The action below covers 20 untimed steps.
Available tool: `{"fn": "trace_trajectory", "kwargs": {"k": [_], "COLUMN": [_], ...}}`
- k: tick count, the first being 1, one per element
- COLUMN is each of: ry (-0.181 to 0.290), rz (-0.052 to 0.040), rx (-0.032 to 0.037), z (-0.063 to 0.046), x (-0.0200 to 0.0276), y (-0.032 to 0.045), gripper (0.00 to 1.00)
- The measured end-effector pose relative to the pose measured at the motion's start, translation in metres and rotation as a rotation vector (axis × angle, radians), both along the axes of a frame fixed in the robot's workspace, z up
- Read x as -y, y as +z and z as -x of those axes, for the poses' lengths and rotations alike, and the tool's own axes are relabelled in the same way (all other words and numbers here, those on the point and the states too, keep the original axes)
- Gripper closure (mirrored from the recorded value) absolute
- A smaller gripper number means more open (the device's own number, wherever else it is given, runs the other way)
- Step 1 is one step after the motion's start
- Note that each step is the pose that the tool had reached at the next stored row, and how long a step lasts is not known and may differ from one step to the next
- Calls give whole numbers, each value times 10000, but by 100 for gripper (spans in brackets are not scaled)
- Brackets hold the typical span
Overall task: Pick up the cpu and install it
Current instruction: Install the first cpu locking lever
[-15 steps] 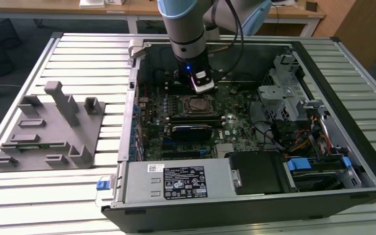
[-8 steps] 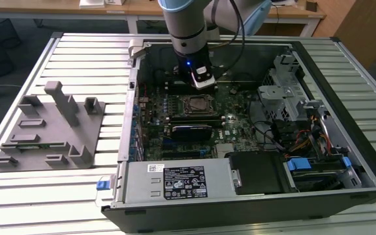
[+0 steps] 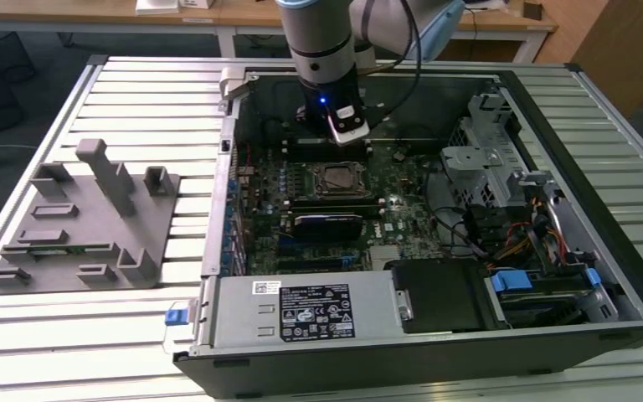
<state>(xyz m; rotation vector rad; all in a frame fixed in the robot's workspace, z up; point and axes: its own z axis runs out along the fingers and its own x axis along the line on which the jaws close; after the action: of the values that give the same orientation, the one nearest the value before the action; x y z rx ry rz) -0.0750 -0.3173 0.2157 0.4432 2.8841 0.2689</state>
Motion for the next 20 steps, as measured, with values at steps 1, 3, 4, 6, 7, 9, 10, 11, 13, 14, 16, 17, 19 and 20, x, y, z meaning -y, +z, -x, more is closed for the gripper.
{"fn": "trace_trajectory", "kwargs": {"k": [1, 3, 4, 6, 7, 9, 10, 11, 13, 14, 16, 17, 19, 20], "ry": [0, 0, 0, 1, -1, 0, 1, 2, 5, 8, 13, 16, 24, 26], "rz": [0, 0, 1, 70, 158, 376, 489, 601, 736, 767, 815, 832, 862, 875], "rx": [0, 0, 0, -9, -24, -71, -98, -134, -273, -366, -567, -664, -823, -887], "z": [0, 0, 0, -3, -5, -11, -14, -18, -25, -29, -37, -41, -46, -48], "x": [0, 0, 0, 0, 0, 1, 1, 2, 12, 24, 54, 73, 122, 147], "y": [0, 0, 1, 1, 0, 0, -1, 0, -3, -3, -3, -5, -6, -6], "gripper": [89, 89, 89, 89, 89, 89, 89, 89, 89, 89, 89, 89, 89, 89]}}
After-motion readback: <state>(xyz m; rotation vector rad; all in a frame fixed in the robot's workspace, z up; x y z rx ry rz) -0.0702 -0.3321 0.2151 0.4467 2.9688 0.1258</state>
